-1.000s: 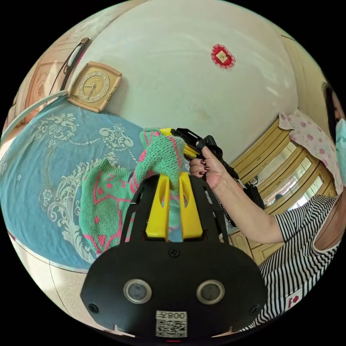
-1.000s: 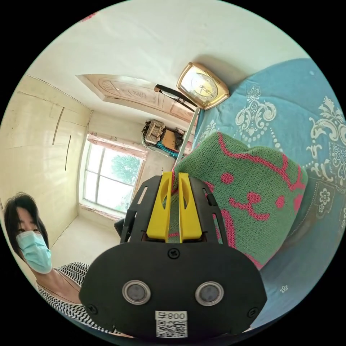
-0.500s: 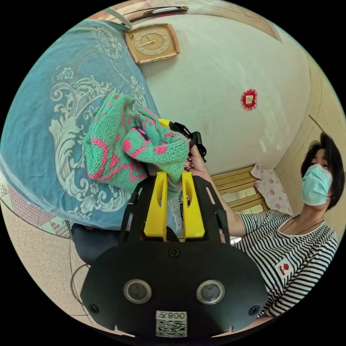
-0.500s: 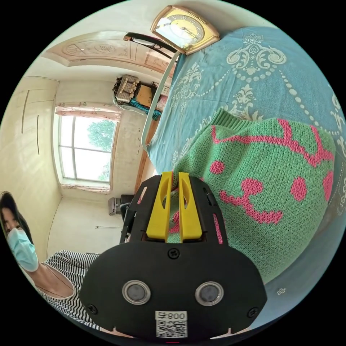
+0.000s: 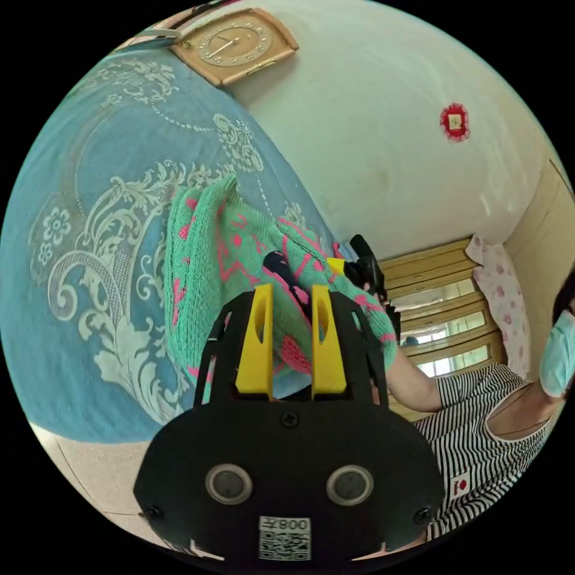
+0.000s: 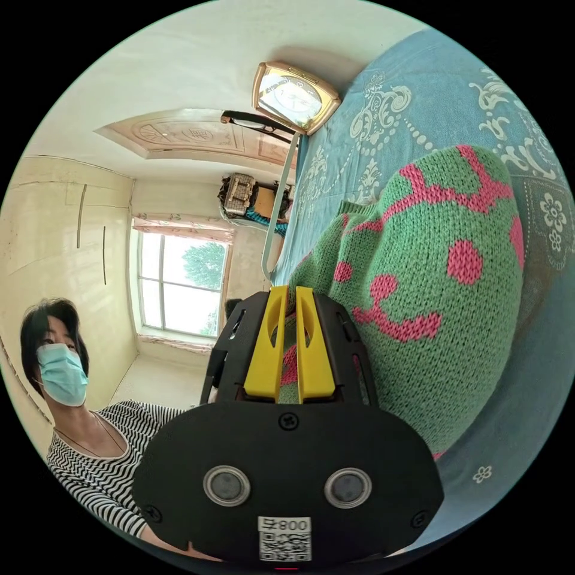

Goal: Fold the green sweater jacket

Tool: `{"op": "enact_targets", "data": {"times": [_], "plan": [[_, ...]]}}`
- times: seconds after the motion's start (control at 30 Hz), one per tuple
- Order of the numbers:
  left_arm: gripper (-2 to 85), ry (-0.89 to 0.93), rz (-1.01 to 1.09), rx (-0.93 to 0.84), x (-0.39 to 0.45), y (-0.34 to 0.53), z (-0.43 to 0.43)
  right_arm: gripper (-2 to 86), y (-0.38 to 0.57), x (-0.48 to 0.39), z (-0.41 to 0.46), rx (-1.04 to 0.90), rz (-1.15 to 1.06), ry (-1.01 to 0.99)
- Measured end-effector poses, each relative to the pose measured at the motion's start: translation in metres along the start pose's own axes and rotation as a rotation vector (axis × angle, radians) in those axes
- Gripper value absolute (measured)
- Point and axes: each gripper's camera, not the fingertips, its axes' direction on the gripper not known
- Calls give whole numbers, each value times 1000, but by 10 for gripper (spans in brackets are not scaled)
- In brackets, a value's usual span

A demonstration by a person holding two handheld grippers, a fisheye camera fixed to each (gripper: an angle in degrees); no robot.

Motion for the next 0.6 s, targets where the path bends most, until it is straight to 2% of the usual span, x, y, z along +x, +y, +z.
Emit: {"op": "enact_targets", "data": {"times": [0.07,0.13,0.33,0.47,0.6], "plan": [[68,-101,-5,-169,-6,-24,35,22,-1,-9,3,7,-9,9],[53,-63,-22,-217,-9,-29,52,21,-2,-14,5,14,-3,13],[33,23,148,-54,35,-39,30,19,3,-58,-5,112,-53,31],[27,-84,320,30,77,-46,7,17,-5,-126,1,200,-191,56],[24,-201,343,114,78,-37,-17,16,-21,-170,35,205,-288,117]]}}
